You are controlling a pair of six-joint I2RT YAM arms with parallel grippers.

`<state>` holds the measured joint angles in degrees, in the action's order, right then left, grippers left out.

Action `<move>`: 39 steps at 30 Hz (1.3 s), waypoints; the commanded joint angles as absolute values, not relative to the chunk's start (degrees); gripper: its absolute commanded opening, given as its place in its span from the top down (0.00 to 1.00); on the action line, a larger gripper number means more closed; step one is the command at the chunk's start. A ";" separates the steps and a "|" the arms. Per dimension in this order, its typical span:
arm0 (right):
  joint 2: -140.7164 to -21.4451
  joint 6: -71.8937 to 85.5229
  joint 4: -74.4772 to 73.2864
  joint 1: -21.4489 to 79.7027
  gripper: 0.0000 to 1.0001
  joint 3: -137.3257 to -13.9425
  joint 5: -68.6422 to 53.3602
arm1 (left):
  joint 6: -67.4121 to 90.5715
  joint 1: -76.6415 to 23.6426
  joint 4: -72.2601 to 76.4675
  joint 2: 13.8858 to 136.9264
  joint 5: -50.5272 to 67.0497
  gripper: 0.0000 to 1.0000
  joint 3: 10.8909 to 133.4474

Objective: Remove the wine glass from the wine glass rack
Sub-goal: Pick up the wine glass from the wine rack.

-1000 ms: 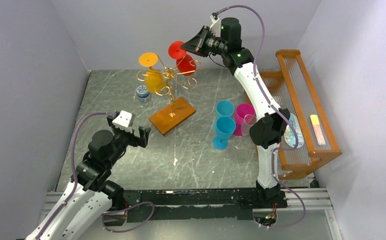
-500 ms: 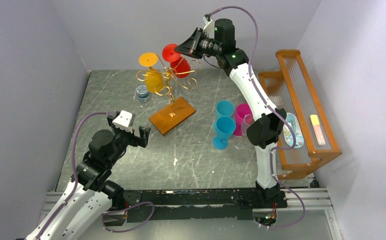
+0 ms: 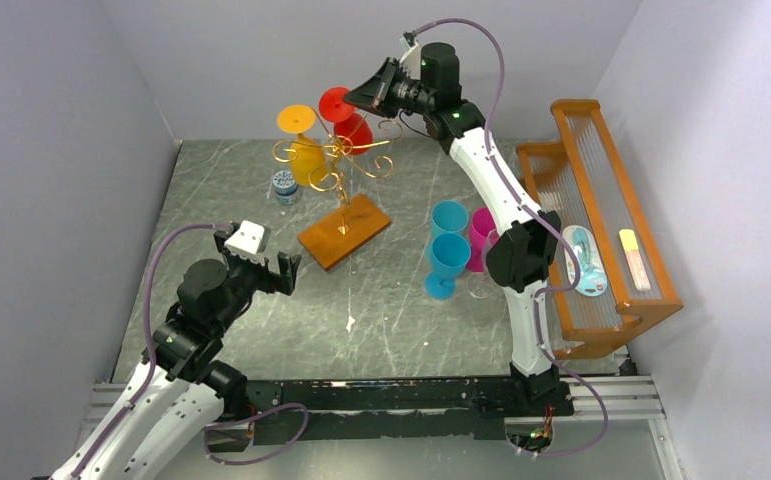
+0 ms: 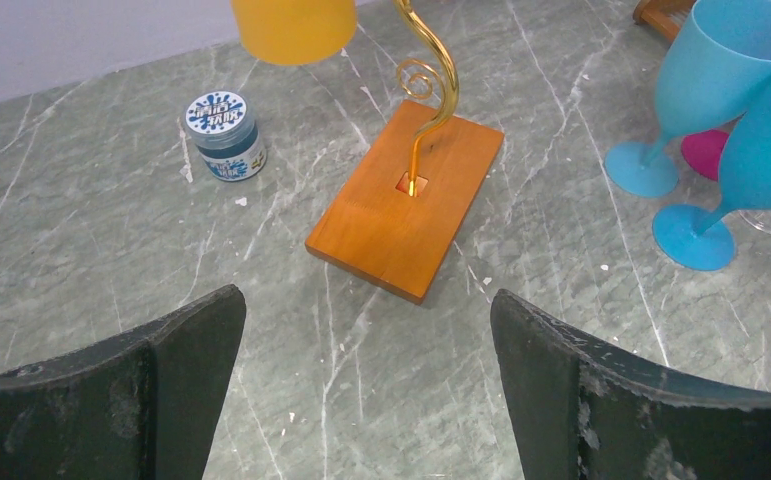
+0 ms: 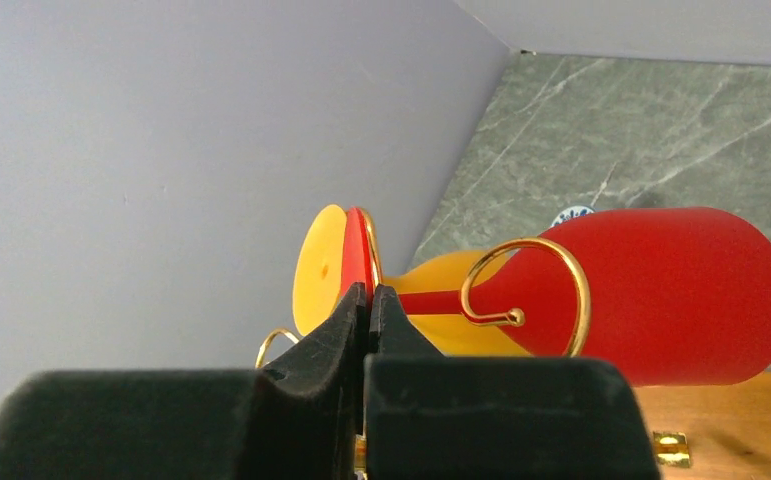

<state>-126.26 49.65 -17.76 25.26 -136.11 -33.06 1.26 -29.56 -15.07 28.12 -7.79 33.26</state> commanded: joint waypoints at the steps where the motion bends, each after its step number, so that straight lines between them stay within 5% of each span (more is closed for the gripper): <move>1: -126.85 50.96 -13.61 25.73 1.00 -137.72 -31.43 | 0.70 -29.27 -15.03 27.58 -8.82 0.03 34.10; 39: -121.79 49.23 -10.01 23.40 1.00 -134.13 -14.82 | 2.45 -29.25 -14.20 26.50 -11.24 0.03 33.75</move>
<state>-125.67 51.40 -10.68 24.69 -135.04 -17.23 1.37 -29.56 -15.05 27.11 -9.34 33.26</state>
